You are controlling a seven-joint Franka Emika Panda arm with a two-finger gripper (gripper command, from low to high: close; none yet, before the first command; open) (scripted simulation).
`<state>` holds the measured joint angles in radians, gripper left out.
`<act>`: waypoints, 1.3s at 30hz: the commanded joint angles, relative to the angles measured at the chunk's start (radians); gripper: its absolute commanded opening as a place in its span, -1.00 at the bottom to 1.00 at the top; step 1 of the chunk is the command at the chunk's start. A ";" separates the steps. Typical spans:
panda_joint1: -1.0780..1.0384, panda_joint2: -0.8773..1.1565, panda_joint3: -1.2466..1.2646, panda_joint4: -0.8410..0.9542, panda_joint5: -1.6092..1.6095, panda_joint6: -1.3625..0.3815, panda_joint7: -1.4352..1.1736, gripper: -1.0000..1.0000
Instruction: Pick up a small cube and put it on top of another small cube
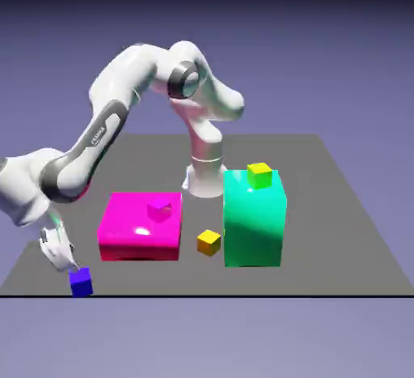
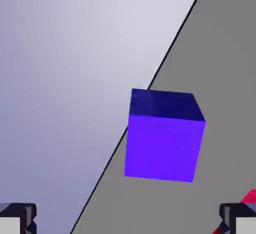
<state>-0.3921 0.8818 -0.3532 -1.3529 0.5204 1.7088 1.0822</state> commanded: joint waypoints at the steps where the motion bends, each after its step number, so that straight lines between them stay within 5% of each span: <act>1: -0.010 0.036 -0.009 0.036 0.013 -0.033 0.008 0.00; 7: 0.016 0.083 0.013 -0.057 0.047 0.099 -0.022 0.00; 8: 0.016 0.083 0.013 -0.057 0.047 0.099 -0.022 -1.00; 12: -0.010 0.040 -0.009 0.036 0.015 -0.031 0.008 -1.00; 39: -0.114 -0.647 0.502 -0.937 0.082 0.400 0.226 -1.00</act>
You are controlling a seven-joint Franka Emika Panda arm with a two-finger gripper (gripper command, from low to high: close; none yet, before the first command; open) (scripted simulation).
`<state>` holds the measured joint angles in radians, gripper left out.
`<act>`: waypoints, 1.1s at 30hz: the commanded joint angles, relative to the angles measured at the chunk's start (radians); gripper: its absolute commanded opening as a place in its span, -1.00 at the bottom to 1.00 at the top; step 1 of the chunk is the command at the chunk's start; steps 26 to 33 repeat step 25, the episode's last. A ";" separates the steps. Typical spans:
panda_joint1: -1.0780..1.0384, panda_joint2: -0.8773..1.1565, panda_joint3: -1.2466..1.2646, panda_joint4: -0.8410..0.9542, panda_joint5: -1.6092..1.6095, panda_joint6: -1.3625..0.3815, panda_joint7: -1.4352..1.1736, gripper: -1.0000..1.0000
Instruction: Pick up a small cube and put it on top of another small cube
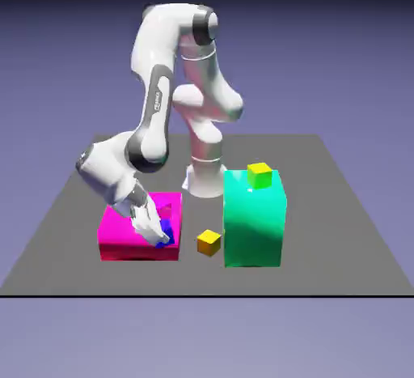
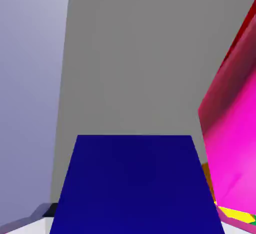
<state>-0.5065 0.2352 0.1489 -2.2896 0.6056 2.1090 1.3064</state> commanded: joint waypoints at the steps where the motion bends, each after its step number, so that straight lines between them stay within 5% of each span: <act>1: -0.004 -0.026 0.019 -0.036 -0.001 0.016 0.010 -1.00; 10: -0.037 -0.247 0.184 -0.351 0.021 0.156 0.080 -1.00; 17: 0.001 -0.063 0.225 -0.369 0.112 0.362 0.011 -1.00; 18: 0.001 -0.063 0.225 -0.369 0.112 0.362 0.011 1.00; 24: -0.037 -0.244 0.185 -0.351 0.023 0.159 0.079 1.00; 33: -0.037 -0.247 0.184 -0.351 0.021 0.156 0.080 1.00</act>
